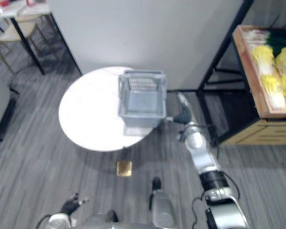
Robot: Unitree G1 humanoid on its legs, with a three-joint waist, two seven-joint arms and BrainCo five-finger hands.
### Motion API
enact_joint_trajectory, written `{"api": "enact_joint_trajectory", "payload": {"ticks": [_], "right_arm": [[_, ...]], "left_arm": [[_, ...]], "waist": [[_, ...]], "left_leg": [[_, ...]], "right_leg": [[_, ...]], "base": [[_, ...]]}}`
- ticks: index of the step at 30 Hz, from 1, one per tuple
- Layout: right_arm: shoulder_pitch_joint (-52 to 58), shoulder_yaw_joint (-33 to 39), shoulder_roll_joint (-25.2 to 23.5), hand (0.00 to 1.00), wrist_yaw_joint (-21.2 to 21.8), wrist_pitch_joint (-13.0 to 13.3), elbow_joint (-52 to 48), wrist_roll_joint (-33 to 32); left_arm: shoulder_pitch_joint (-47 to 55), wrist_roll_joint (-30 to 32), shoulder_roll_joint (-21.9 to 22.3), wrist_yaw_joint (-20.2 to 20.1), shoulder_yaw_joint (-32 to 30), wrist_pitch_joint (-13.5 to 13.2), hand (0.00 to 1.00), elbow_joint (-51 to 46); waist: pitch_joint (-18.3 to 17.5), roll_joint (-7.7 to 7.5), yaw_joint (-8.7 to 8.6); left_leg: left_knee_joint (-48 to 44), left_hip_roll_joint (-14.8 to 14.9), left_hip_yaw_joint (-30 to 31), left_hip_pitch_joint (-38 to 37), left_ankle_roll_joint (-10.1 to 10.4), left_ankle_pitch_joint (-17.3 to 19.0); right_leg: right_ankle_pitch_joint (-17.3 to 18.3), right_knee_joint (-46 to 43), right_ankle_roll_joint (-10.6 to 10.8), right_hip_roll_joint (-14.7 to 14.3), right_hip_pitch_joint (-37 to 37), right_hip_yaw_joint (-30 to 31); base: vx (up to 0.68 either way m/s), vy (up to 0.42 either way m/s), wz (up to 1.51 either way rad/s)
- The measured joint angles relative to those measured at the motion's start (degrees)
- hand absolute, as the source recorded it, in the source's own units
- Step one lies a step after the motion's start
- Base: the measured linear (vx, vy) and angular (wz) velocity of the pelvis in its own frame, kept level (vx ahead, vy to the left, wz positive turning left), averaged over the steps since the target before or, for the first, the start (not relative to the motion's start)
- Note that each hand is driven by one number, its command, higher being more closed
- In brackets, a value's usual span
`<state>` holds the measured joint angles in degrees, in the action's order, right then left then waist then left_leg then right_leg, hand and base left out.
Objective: Pick vegetable in the basket
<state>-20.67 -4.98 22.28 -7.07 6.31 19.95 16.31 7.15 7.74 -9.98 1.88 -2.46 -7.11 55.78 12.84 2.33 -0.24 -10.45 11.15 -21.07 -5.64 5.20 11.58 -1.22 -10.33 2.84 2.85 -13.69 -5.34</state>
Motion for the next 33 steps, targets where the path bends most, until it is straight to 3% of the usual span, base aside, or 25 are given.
{"api": "enact_joint_trajectory", "payload": {"ticks": [1,2,3,5,6,9,10,12,13,14,18,21,26,33], "right_arm": [[-0.1,0.0,0.6,0.0,-0.1,0.0,0.0,0.0],[-0.6,-0.1,1.1,0.0,-0.1,0.0,0.2,0.0],[-0.9,-0.5,1.5,0.0,-0.1,-0.4,1.4,0.0],[-1.1,-2.4,1.4,0.0,-0.1,-0.6,1.4,0.1],[-1.2,-2.8,1.4,0.0,-0.2,-0.6,1.4,0.2],[-5.1,-5.8,1.5,0.0,-0.1,-0.6,2.1,1.8],[-8.5,-7.4,1.6,0.0,0.1,-0.4,3.7,1.9],[-12.7,-7.6,2.9,0.0,0.1,-0.3,7.1,2.5],[-13.4,-7.9,3.5,0.0,0.1,-0.4,7.5,3.0],[-13.9,-8.1,4.1,0.0,0.0,-0.4,7.5,3.7],[-17.8,-10.0,4.1,0.0,0.3,-0.4,8.1,4.6],[-26.4,-14.0,3.5,0.0,0.5,0.1,10.5,6.3],[-36.7,-14.6,3.7,0.0,0.0,0.2,12.3,6.4],[-45.5,-18.3,4.3,0.0,0.0,-0.1,20.8,9.2]], "left_arm": [[-0.4,0.2,0.3,-0.1,0.0,-0.1,0.0,0.2],[-0.9,0.2,-0.3,-0.3,-0.1,-0.6,0.0,-1.2],[-1.1,0.1,0.0,-0.5,0.3,-0.3,0.0,-0.8],[-0.3,0.1,0.2,-0.5,1.2,-0.1,0.0,-0.9],[-0.3,0.1,0.2,-0.5,1.2,-0.1,0.0,-0.9],[0.3,0.1,0.2,-0.4,0.8,0.0,0.0,-1.0],[0.2,0.1,0.3,-0.5,0.3,0.0,0.0,-1.0],[-0.5,-0.3,0.8,-0.3,-0.3,-0.1,0.0,-1.1],[-0.6,-0.3,1.2,-0.2,-0.2,-0.3,0.0,-1.1],[-1.2,-0.3,1.5,-0.1,-0.2,-0.2,0.0,-0.9],[-3.0,-0.3,1.2,-0.1,-0.1,-0.5,0.0,-1.9],[-3.6,-0.8,-0.8,0.3,-0.4,-0.5,0.0,-3.2],[-5.4,-1.9,-2.5,0.7,-2.2,-1.6,0.0,-3.4],[-6.3,-3.0,-2.0,1.8,-2.4,-2.4,0.0,-4.3]], "waist": [[0.1,1.05,-0.09],[1.9,0.33,-0.31],[2.7,0.8,-0.11],[2.8,1.01,0.36],[2.8,1.08,0.37],[2.6,1.47,0.52],[2.6,1.52,0.34],[2.6,2.23,0.79],[2.5,2.76,0.85],[2.8,2.26,1.08],[2.7,-0.33,1.48],[3.2,-0.47,2.53],[5.2,-1.54,2.83],[10.4,1.02,3.72]], "left_leg": [[-3.5,2.6,-0.1,1.5,0.5,1.1],[-14.5,4.6,0.5,4.4,2.1,3.1],[-26.4,7.4,3.2,8.8,2.2,1.4],[-35.4,8.1,4.3,13.6,2.4,1.4],[-35.3,8.1,4.0,13.9,2.2,1.5],[-19.2,6.0,5.1,14.5,1.8,1.4],[-10.6,4.9,7.4,14.4,1.7,0.1],[2.1,4.0,9.0,12.4,2.6,-6.4],[3.9,4.1,8.8,11.8,2.4,-8.9],[5.0,3.5,7.5,10.4,3.3,-12.4],[6.5,-1.9,3.0,9.1,1.3,-11.5],[6.4,-2.3,-0.2,8.9,0.9,-11.2],[6.1,-2.1,-0.3,13.2,-0.3,-10.4],[11.3,-1.8,1.9,17.2,0.1,-16.1]], "right_leg": [[1.7,-2.0,-1.1,-0.8,-0.1,-1.9],[7.0,-9.4,-3.3,0.0,-0.8,-2.7],[8.4,-9.6,-2.9,-0.8,1.3,-3.2],[8.3,-6.4,-3.0,-0.8,4.9,-3.5],[7.9,-5.4,-3.2,-0.8,5.9,-3.6],[7.0,-2.1,-2.8,-0.7,7.0,-1.3],[5.3,-0.3,-2.0,-0.7,6.8,-0.1],[3.7,1.3,-0.8,-0.6,6.9,1.9],[3.7,1.4,-0.4,-0.8,7.0,2.3],[3.8,1.2,0.8,0.1,7.1,3.5],[1.2,4.0,4.1,5.1,6.7,4.6],[-2.4,6.0,3.8,5.3,5.8,5.6],[-3.8,9.4,3.4,5.3,3.1,4.1],[-5.5,11.2,2.5,3.9,-0.9,0.3]], "base": [[0.33,-0.299,0.28],[0.23,-0.211,0.34],[0.2,-0.179,0.25],[0.19,-0.122,-0.01],[0.23,-0.075,-0.06],[0.19,0.016,-0.34],[0.19,0.118,-0.56],[0.24,0.244,-0.58],[0.26,0.36,-0.59],[0.2,0.329,-0.43],[0.11,0.241,-0.36],[0.02,0.138,-0.51],[-0.05,-0.004,-0.06],[-0.06,-0.045,0.15]]}}
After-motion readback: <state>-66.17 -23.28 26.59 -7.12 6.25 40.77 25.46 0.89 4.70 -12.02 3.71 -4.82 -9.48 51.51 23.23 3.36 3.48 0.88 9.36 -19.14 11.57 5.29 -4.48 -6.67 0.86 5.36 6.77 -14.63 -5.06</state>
